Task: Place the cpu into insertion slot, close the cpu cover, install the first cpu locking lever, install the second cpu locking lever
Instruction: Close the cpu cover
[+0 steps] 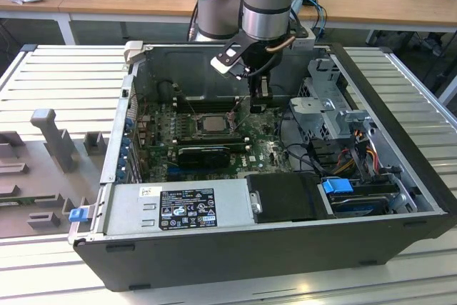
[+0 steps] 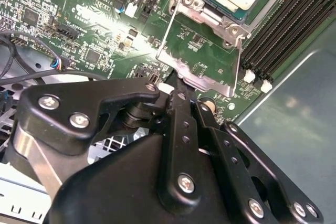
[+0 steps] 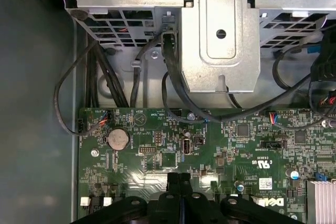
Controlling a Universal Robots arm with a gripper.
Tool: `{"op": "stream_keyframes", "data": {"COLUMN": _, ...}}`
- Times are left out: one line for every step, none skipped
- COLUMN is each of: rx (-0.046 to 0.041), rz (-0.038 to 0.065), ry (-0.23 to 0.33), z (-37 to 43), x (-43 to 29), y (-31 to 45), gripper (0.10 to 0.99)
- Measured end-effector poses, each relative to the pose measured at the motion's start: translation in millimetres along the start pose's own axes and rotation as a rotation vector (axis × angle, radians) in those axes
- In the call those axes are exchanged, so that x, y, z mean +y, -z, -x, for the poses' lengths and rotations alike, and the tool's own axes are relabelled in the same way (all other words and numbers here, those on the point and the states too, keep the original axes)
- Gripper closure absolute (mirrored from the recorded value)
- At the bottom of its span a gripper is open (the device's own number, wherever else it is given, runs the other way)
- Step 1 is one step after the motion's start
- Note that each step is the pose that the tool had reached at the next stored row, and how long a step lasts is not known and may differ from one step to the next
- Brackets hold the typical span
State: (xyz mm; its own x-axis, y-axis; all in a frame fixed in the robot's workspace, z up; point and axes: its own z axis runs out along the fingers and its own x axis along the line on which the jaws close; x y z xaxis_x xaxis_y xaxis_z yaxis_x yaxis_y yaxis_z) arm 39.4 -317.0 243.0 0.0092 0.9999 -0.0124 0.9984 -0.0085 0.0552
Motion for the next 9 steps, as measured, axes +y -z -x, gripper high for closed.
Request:
{"op": "stream_keyframes", "data": {"rx": 0.0000, "rz": 0.000, "ry": 0.000, "z": 0.0, "x": -0.3, "y": 0.0, "gripper": 0.980}}
{"op": "stream_keyframes", "data": {"rx": 0.0000, "rz": 0.000, "ry": 0.000, "z": 0.0, "x": -0.7, "y": 0.0, "gripper": 0.980}}
{"op": "stream_keyframes", "data": {"rx": 0.0000, "rz": 0.000, "ry": 0.000, "z": 0.0, "x": -1.3, "y": 0.1, "gripper": 0.980}}
{"op": "stream_keyframes", "data": {"rx": 0.0000, "rz": 0.000, "ry": 0.000, "z": 0.0, "x": -1.7, "y": 0.1, "gripper": 0.980}}
{"op": "stream_keyframes", "data": {"rx": 0.0000, "rz": 0.000, "ry": 0.000, "z": 0.0, "x": -1.8, "y": 0.1, "gripper": 0.980}}
{"op": "stream_keyframes", "data": {"rx": 0.0000, "rz": 0.000, "ry": 0.000, "z": 0.0, "x": -2.1, "y": 0.1, "gripper": 0.980}}
{"op": "stream_keyframes", "data": {"rx": 0.0000, "rz": 0.000, "ry": 0.000, "z": 0.0, "x": -2.2, "y": 0.1, "gripper": 0.980}}
{"op": "stream_keyframes", "data": {"rx": 0.0000, "rz": 0.000, "ry": 0.000, "z": 0.0, "x": -2.4, "y": 0.1, "gripper": 0.980}}
{"op": "stream_keyframes", "data": {"rx": 0.0000, "rz": 0.000, "ry": 0.000, "z": 0.0, "x": -2.5, "y": 0.1, "gripper": 0.980}}
